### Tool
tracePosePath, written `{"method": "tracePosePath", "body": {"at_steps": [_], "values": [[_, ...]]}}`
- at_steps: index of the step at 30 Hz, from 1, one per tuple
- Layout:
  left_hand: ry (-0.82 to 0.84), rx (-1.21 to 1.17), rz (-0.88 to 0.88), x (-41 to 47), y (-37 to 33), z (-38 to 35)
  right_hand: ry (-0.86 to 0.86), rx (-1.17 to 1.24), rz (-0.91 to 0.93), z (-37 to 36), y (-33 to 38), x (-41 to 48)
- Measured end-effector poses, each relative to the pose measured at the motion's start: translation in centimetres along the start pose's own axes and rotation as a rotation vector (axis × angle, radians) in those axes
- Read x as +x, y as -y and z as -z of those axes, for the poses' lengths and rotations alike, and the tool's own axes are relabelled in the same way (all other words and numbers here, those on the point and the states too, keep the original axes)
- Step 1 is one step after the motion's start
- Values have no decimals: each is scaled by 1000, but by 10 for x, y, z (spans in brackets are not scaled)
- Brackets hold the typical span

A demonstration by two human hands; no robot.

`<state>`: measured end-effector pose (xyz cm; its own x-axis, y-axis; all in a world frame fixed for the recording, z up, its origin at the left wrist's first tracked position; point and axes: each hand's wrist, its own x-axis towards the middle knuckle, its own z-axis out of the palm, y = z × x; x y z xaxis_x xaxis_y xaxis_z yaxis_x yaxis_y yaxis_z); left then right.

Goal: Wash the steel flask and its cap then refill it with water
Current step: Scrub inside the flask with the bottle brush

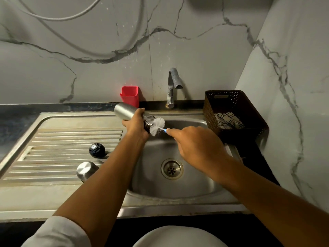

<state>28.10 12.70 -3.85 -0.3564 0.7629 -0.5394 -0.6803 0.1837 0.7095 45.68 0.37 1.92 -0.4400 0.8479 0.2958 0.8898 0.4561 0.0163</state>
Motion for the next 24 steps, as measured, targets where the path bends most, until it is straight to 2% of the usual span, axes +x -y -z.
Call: {"method": "tracePosePath", "body": {"at_steps": [3, 5, 10, 13, 16, 18, 20, 21, 22, 24], "values": [[52, 21, 24, -5, 8, -3, 61, 81, -58, -7, 7, 11], [108, 32, 53, -3, 4, -3, 39, 169, -99, -7, 7, 8], [31, -29, -15, 0, -6, 2, 46, 426, -177, -2, -10, -1], [73, -24, 10, -9, 4, -3, 91, 547, -242, -9, -9, 14], [150, 0, 38, 1, 11, -3, 131, 868, -342, -19, -5, 16], [179, 6, 37, -4, 5, 0, 235, 1199, -494, -15, -8, 11], [166, -17, 29, -15, 1, 1, 329, 1356, -559, -11, -12, 9], [146, -44, 19, -18, 1, 0, 330, 1257, -530, -10, -16, 10], [120, -64, 3, -21, 2, -1, 286, 1007, -446, -10, -19, 10], [57, -91, -20, -23, 5, -3, 108, 270, -211, -18, -20, 8]]}}
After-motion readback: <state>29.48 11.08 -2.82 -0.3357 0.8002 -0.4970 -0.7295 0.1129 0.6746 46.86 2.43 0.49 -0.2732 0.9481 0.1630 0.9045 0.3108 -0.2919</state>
